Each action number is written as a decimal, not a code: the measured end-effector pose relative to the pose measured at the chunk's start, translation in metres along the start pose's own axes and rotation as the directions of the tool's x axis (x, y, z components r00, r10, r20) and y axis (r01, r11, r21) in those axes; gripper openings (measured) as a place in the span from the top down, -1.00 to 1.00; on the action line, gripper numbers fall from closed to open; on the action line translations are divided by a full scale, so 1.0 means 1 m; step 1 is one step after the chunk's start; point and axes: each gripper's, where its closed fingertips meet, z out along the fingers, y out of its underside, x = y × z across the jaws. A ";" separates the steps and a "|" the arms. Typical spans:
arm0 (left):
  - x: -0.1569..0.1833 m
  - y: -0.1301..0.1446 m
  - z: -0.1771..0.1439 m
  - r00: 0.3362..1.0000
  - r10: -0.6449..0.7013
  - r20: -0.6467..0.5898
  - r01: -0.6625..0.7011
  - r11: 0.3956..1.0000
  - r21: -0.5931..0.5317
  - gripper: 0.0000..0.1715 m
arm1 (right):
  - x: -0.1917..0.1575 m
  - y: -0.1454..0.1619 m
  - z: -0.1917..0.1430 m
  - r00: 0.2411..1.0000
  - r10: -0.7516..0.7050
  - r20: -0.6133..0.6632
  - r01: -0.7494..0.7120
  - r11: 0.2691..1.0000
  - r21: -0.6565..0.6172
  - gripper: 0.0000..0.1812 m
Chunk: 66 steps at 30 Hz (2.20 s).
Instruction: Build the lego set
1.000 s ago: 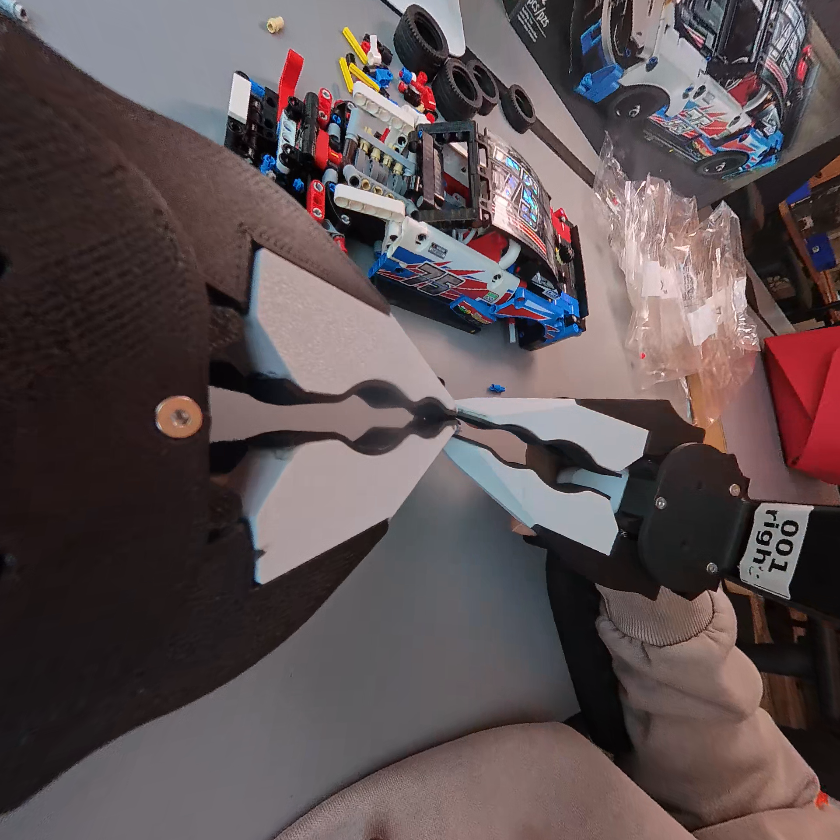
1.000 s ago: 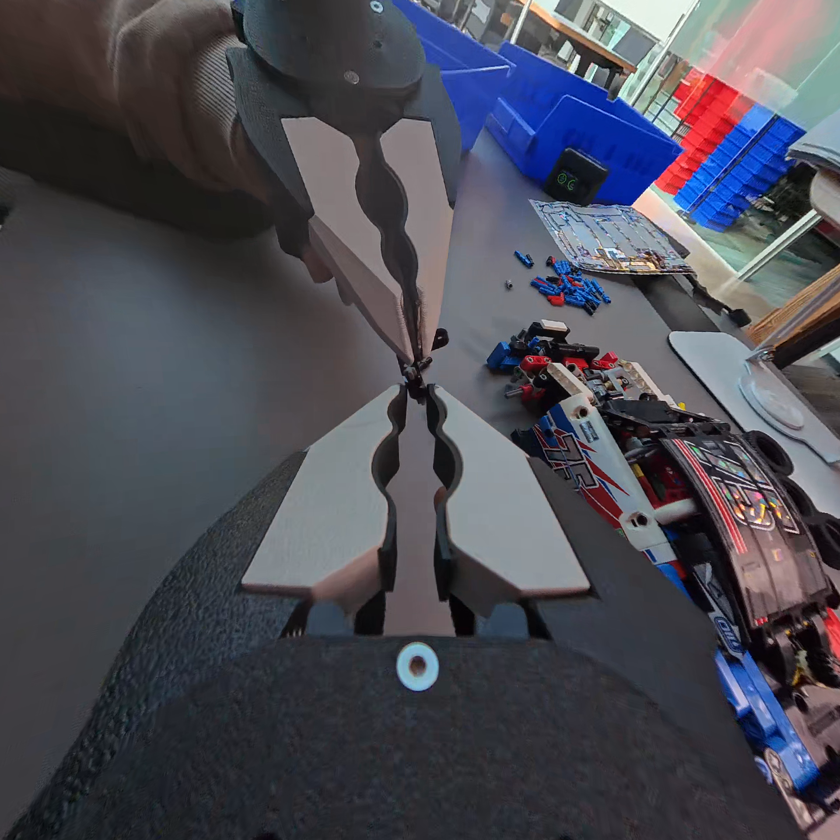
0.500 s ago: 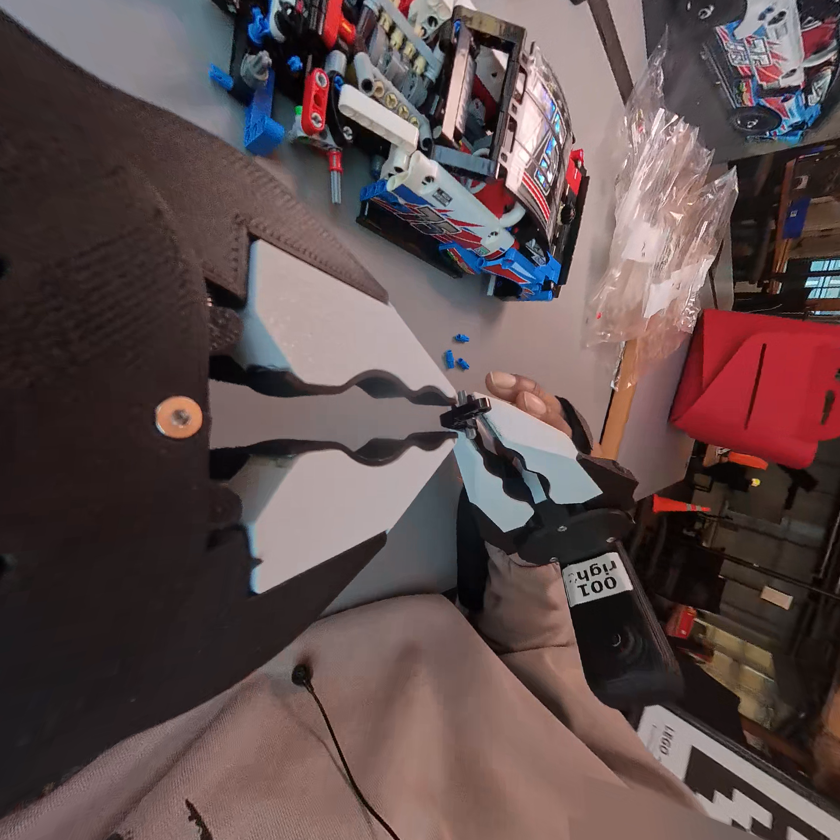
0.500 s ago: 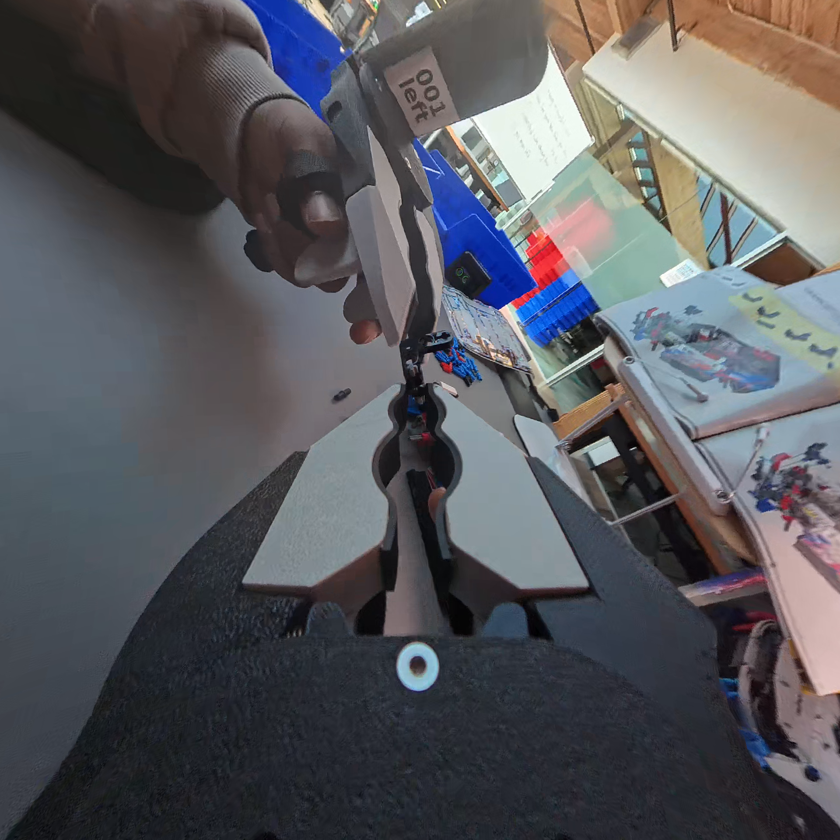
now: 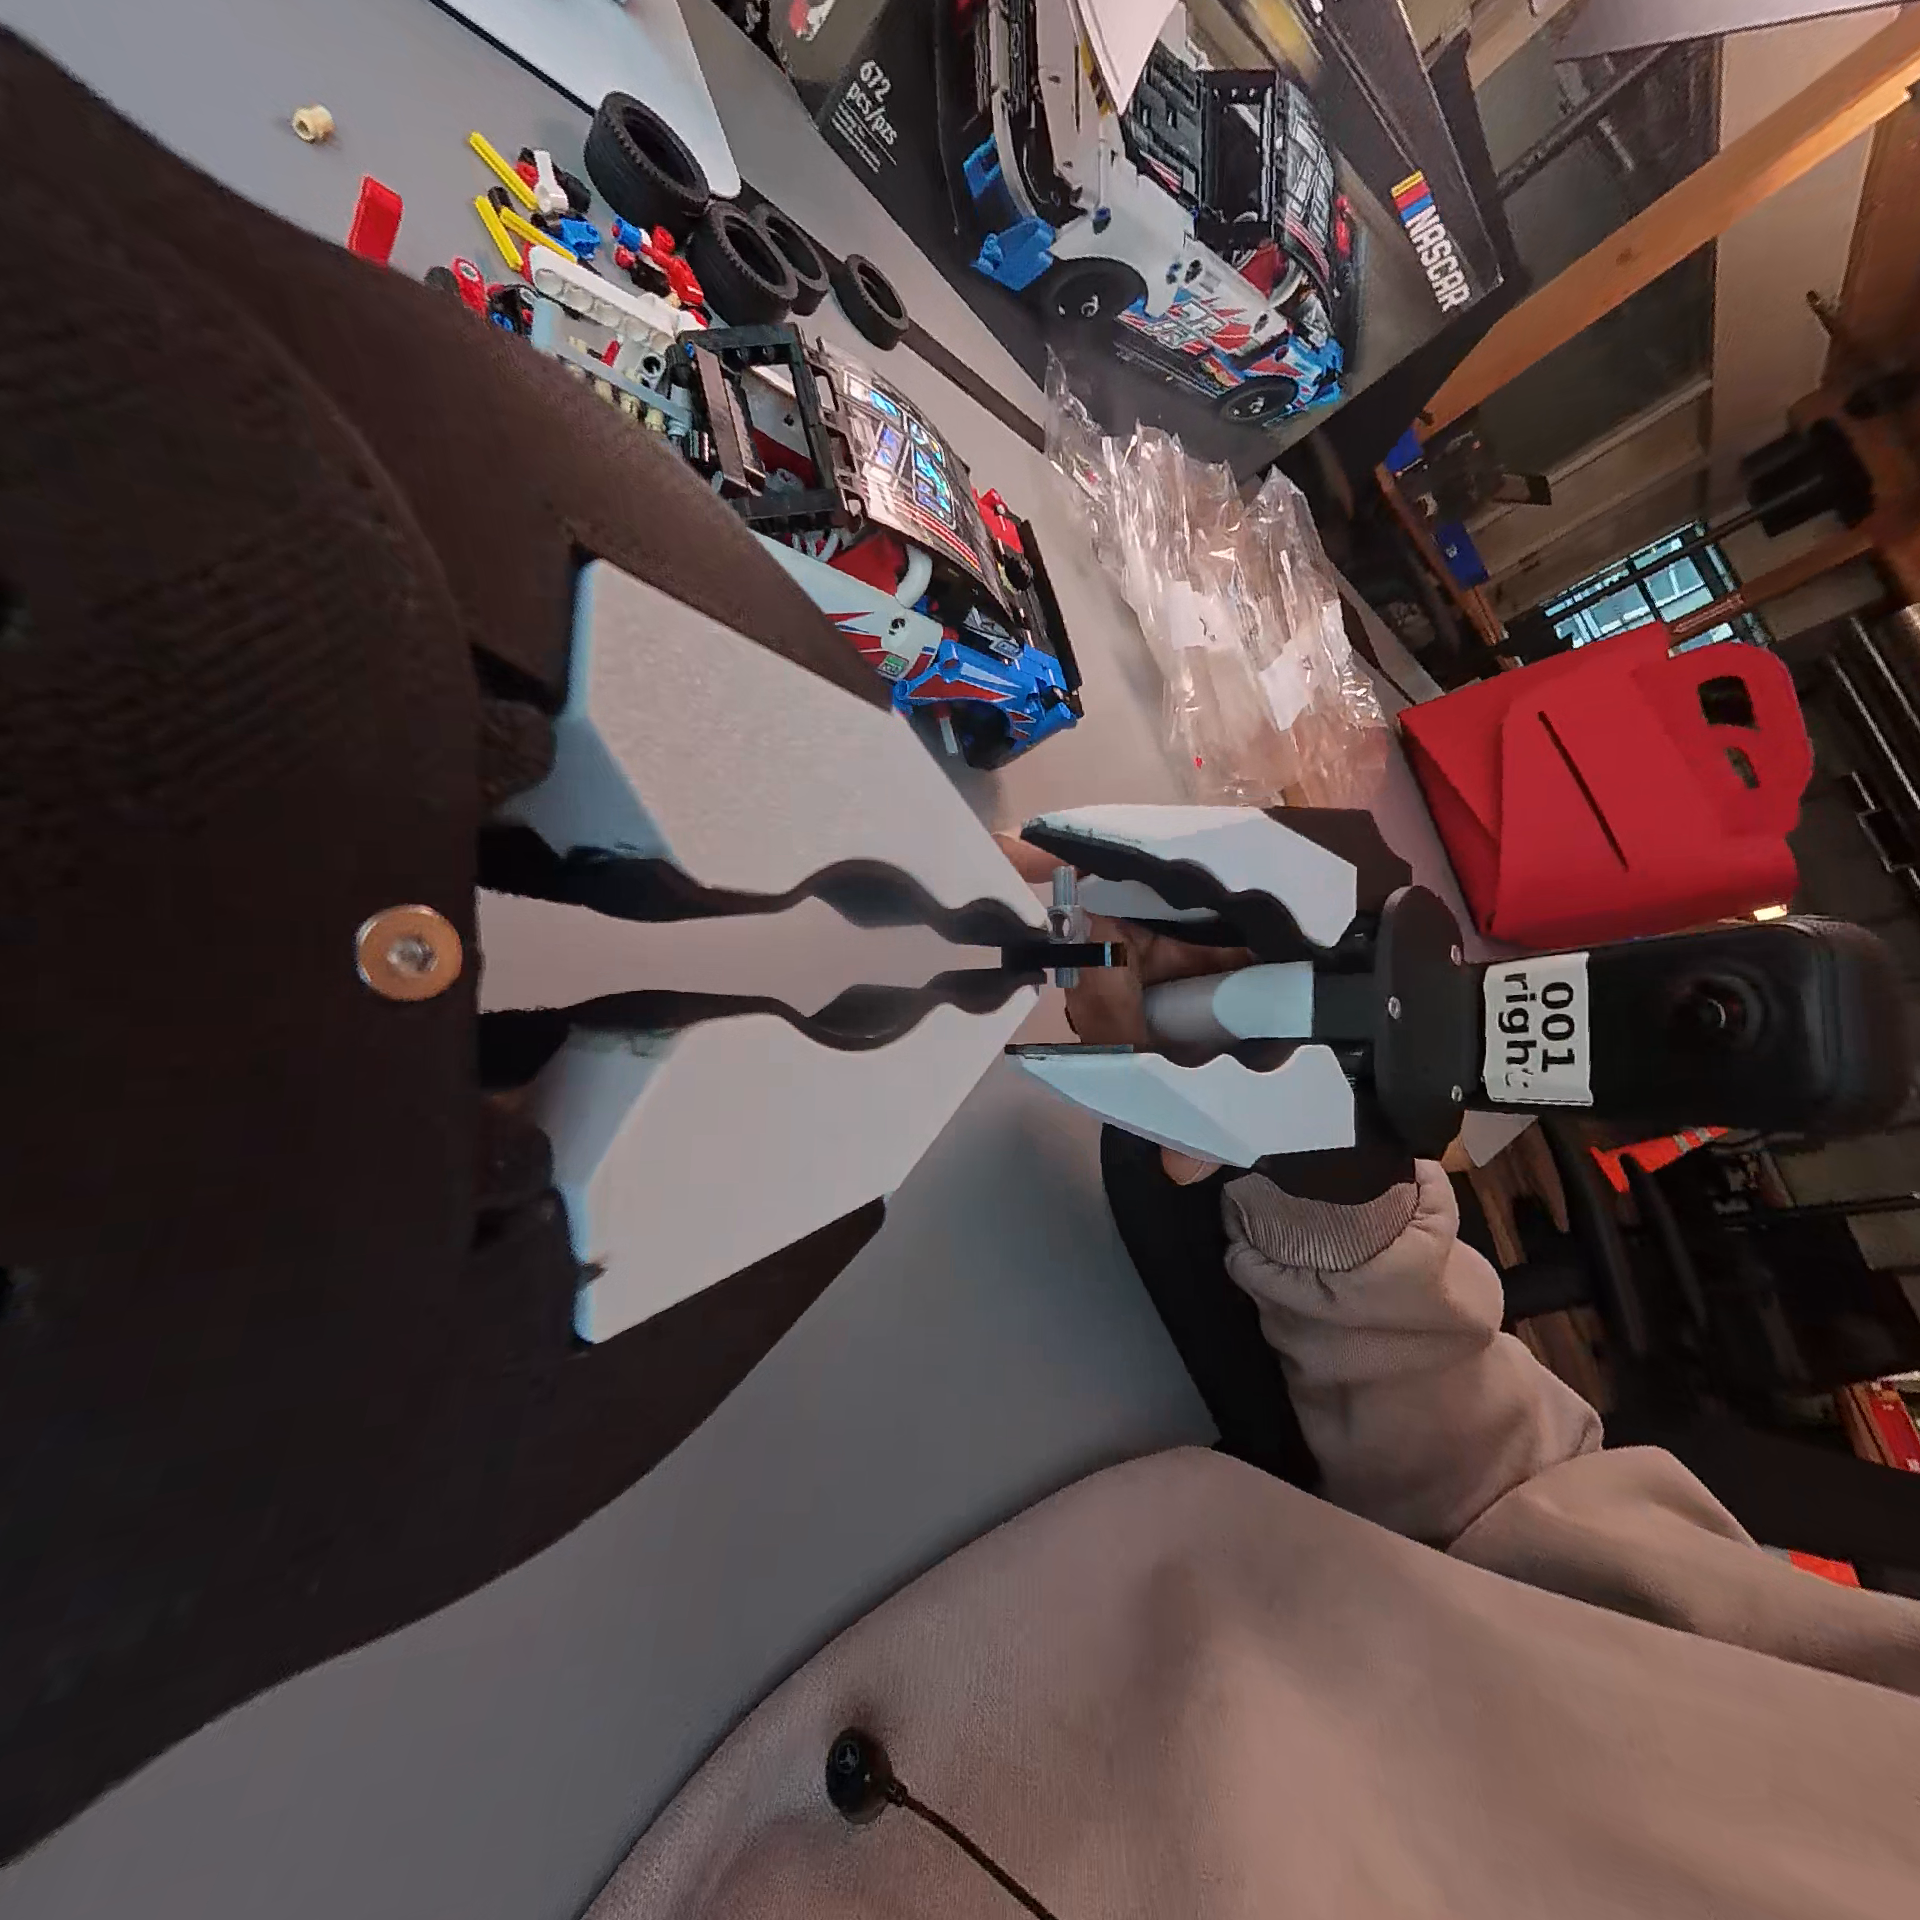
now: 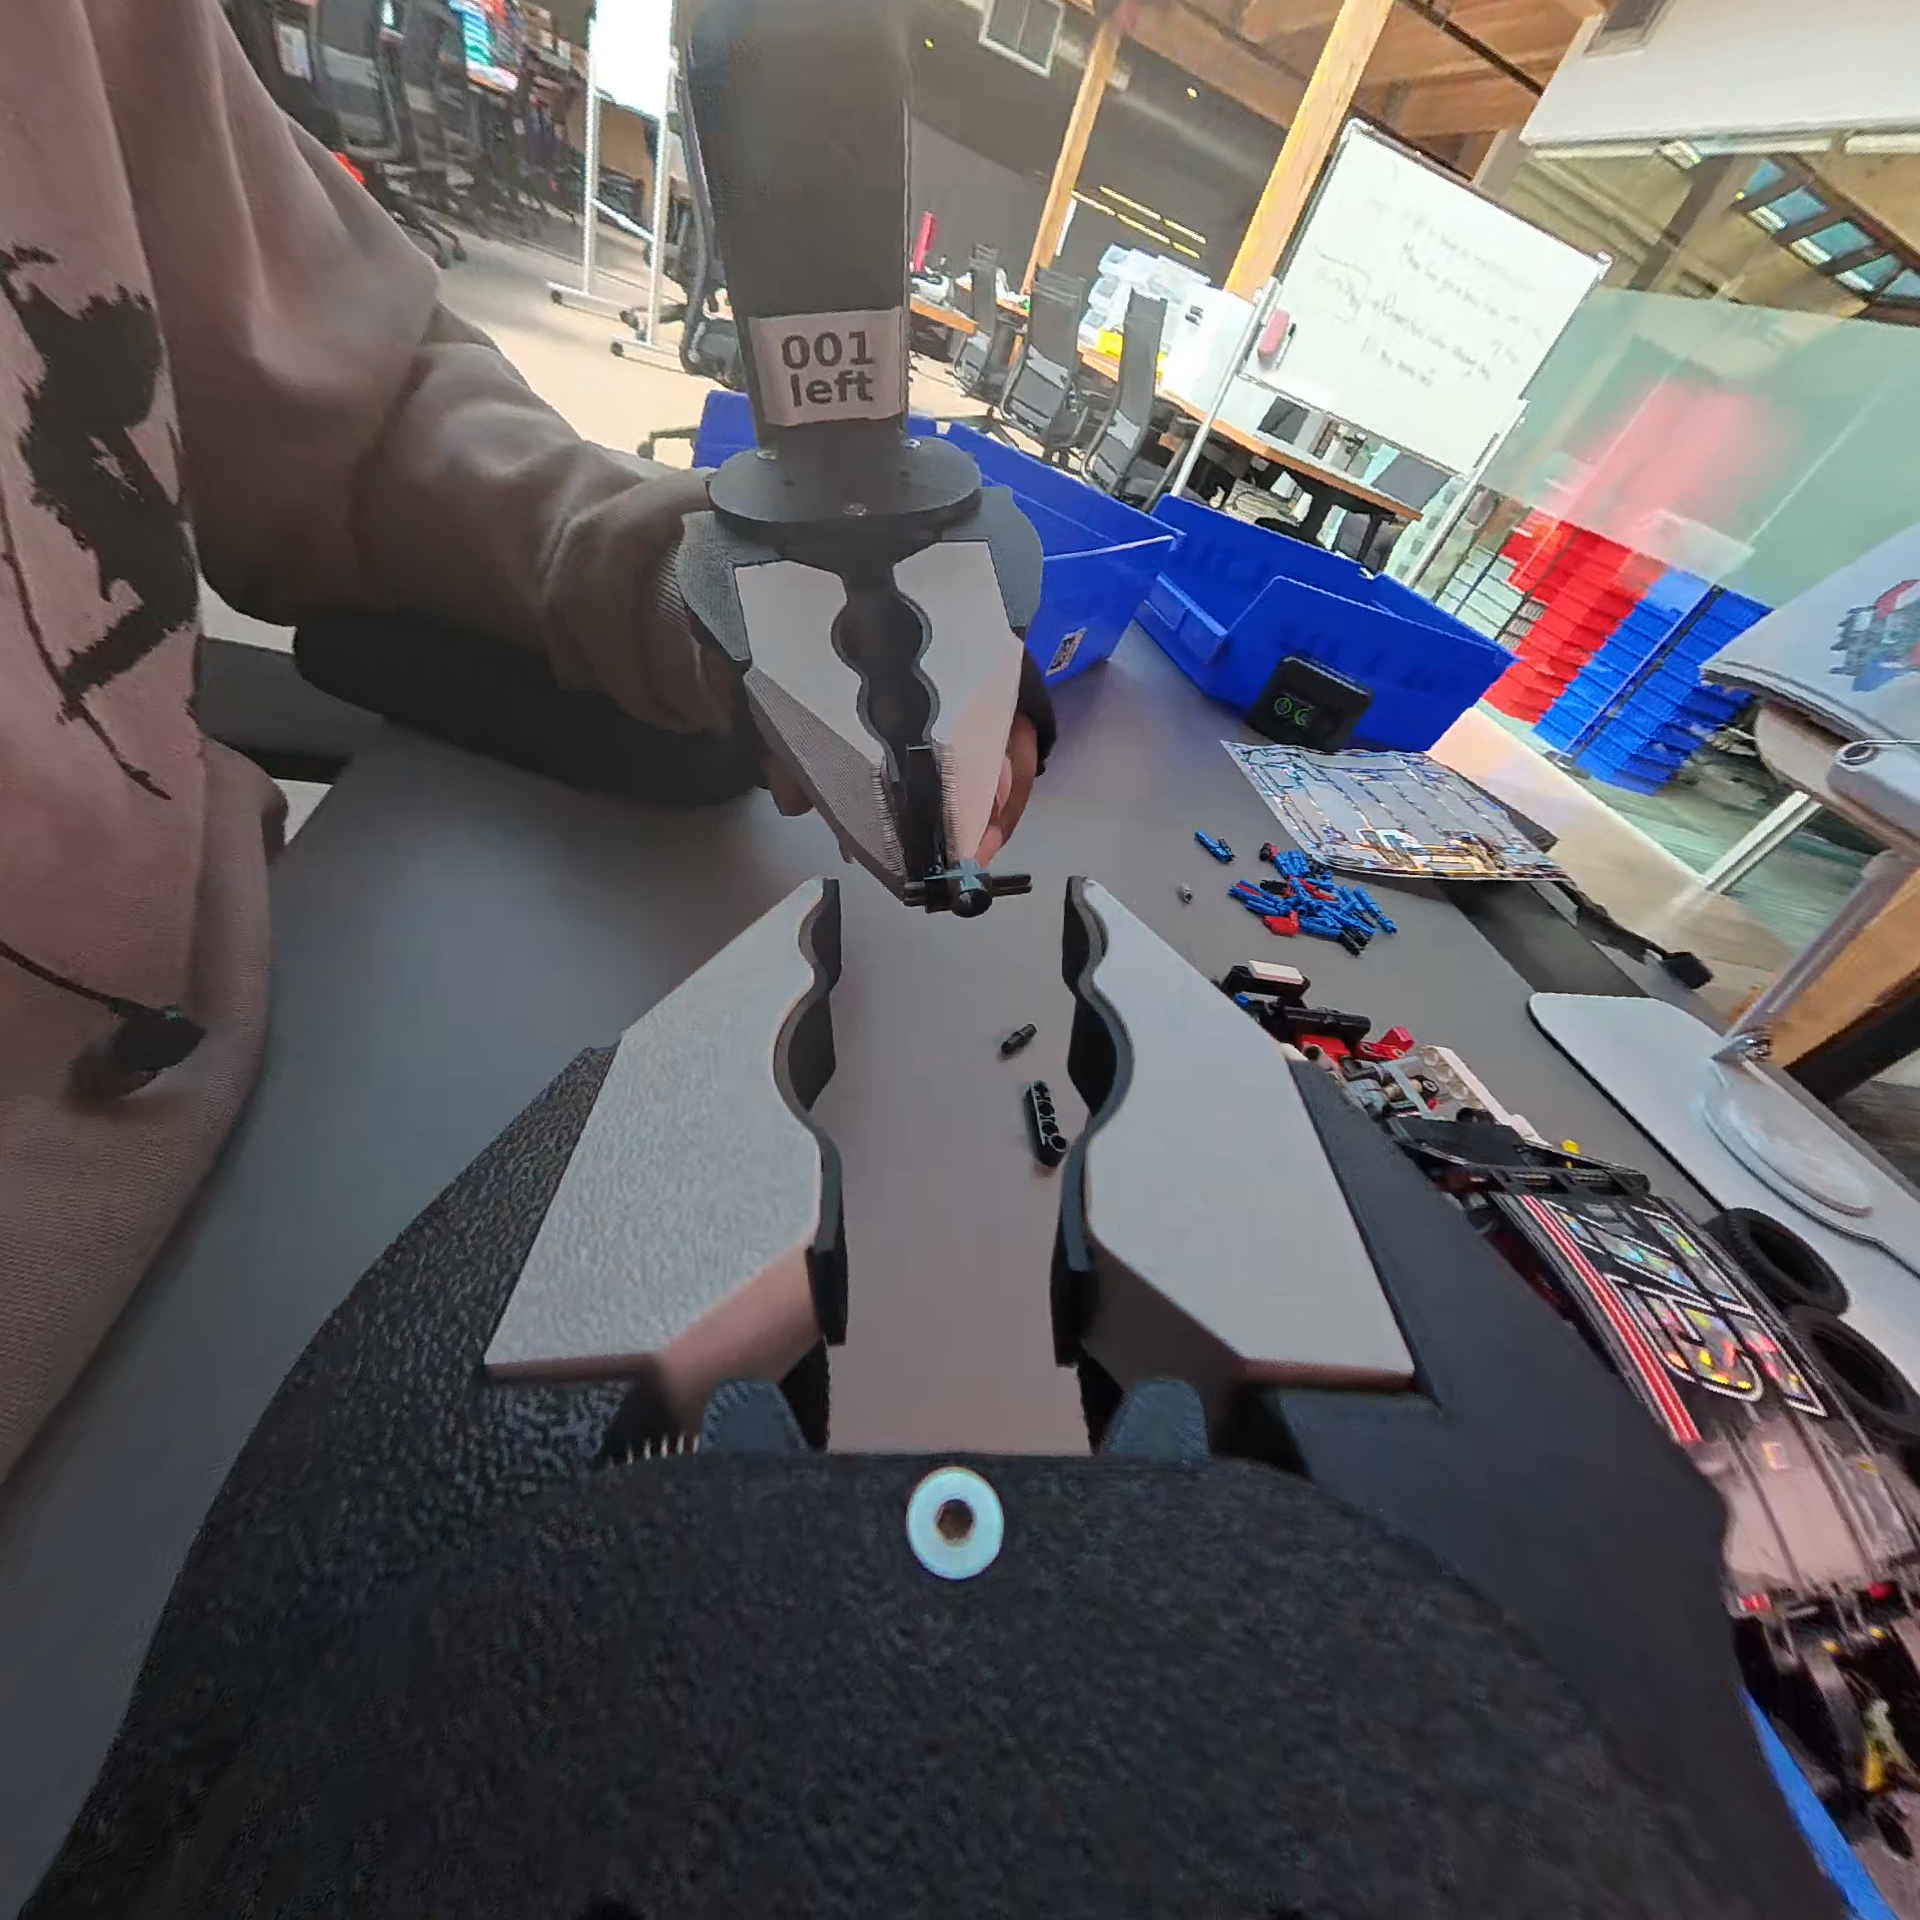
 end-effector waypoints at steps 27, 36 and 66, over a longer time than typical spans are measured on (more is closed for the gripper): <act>-0.009 0.011 0.005 0.962 -0.273 -0.017 0.272 0.962 -0.034 0.97 | 0.008 0.010 0.001 0.994 0.108 -0.019 -0.108 0.994 -0.029 0.65; -0.014 0.021 0.010 0.668 -0.739 -0.092 0.739 0.673 -0.034 0.98 | 0.014 0.019 -0.005 0.972 -0.210 -0.108 0.196 0.972 -0.133 0.80; 0.017 0.041 0.014 0.985 -0.157 -0.075 0.136 0.964 -0.228 0.70 | -0.027 0.042 -0.005 0.943 0.262 0.204 -0.214 0.950 -0.229 0.95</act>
